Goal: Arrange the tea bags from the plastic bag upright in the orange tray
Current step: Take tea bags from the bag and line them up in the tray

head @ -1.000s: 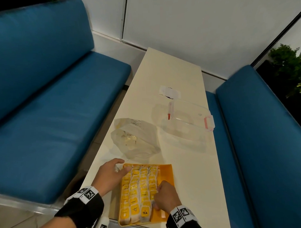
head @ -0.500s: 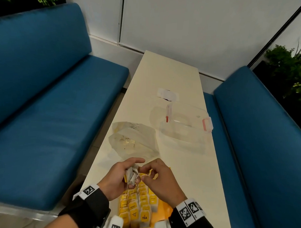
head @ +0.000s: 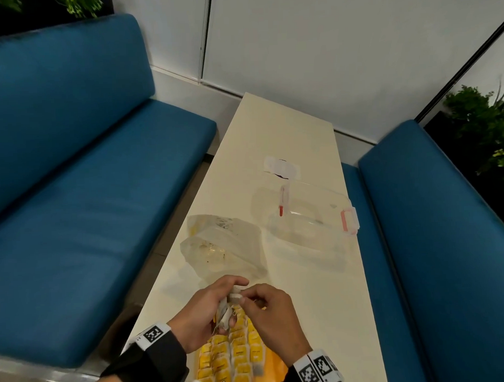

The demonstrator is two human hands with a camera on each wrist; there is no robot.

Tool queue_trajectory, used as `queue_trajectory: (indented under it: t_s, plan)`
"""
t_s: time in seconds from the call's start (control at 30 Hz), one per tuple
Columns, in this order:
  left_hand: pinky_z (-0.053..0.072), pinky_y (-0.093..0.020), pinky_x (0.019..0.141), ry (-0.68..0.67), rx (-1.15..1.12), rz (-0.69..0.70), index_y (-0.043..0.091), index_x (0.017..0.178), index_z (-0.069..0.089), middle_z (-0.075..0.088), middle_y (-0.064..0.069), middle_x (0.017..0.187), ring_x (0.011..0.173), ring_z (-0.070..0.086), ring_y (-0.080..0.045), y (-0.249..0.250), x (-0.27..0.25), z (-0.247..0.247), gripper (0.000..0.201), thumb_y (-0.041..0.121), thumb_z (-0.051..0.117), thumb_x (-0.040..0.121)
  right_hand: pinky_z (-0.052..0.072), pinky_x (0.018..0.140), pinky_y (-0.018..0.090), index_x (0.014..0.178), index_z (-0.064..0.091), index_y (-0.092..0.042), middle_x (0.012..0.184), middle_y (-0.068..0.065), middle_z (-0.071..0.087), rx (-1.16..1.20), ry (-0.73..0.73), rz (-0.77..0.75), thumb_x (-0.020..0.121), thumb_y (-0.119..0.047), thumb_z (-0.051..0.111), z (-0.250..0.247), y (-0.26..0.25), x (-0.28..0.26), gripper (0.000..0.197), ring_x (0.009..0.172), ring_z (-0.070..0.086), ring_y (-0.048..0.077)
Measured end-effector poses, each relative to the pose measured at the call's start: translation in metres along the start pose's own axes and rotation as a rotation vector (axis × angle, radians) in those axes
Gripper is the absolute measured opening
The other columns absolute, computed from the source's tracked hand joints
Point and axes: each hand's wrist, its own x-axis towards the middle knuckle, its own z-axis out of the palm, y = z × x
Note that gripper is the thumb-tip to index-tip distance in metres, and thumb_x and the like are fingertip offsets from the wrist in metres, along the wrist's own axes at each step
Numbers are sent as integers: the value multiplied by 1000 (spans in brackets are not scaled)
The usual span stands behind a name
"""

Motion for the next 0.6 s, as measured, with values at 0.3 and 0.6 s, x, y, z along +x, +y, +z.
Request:
queue_trajectory:
  t_s: [0.3,0.6]
  plan:
    - [29,-21,43,23,90,43,3,102,64,55,-5,62,47,44,-14,1,7,-14,13,15,64,97,45,51,21,89,65,-17,68,0,66,117,37,58,94,-7,60,-20,-4,16,12,55,69,21]
    - [31,-23,43,132,140,76,14,105,71,67,-11,78,46,47,-17,0,16,-18,11,16,63,98,51,56,26,90,73,-14,69,6,70,163,-87,75,91,7,50,-22,-2,17,31,62,71,22]
